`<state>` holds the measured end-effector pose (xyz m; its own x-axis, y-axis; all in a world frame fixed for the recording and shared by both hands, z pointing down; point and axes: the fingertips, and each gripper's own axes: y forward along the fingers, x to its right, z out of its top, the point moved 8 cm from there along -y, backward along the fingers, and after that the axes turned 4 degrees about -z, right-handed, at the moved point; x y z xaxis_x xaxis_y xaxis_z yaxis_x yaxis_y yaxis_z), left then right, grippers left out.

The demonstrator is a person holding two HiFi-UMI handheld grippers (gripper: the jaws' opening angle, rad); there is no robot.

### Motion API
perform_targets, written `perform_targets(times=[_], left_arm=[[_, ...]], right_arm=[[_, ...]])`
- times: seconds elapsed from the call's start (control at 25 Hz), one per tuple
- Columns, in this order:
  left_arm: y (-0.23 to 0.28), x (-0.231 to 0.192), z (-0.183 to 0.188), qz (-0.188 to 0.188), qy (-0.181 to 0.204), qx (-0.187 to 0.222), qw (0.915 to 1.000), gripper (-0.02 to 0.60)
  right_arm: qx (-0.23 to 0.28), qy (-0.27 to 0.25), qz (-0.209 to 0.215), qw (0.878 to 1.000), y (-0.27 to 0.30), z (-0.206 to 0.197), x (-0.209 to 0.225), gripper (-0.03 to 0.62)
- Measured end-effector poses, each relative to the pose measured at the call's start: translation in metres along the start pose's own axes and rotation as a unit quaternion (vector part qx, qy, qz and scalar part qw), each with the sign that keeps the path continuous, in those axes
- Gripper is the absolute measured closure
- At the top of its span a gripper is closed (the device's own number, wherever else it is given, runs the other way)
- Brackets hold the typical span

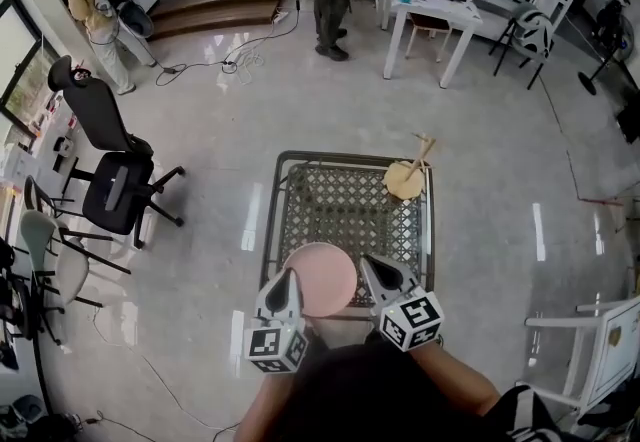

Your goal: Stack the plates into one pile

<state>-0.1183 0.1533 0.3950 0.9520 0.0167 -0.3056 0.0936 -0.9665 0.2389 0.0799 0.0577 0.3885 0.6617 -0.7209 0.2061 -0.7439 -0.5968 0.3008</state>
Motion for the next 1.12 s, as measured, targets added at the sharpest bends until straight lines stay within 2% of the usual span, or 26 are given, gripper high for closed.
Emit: perform_targets(times=[0.12,0.24,0.36,1.12], left_arm=[[-0.018,0.016,0.017,-0.007,0.012,0.035,0.9993,0.568],[-0.029,0.029,0.023,-0.008,0.021,0.052,0.9984,0.568],[-0.031,0.033,0.022,-0.007,0.031,0.050,0.9983,0.568],[-0.038,0.039,0.013,-0.002,0.023,0.049,0.9985,0.568]], right_arm=[[0.033,-0.008,0.010,0.999,-0.020,0.016,-0.014,0.585],[0.048,-0.013,0.016,0.999,-0.036,0.023,-0.023,0.585],[0.043,-0.014,0.017,0.999,-0.040,0.018,-0.026,0.585],[0.022,0.001,0.013,1.000,-0.048,0.003,-0.023,0.585]])
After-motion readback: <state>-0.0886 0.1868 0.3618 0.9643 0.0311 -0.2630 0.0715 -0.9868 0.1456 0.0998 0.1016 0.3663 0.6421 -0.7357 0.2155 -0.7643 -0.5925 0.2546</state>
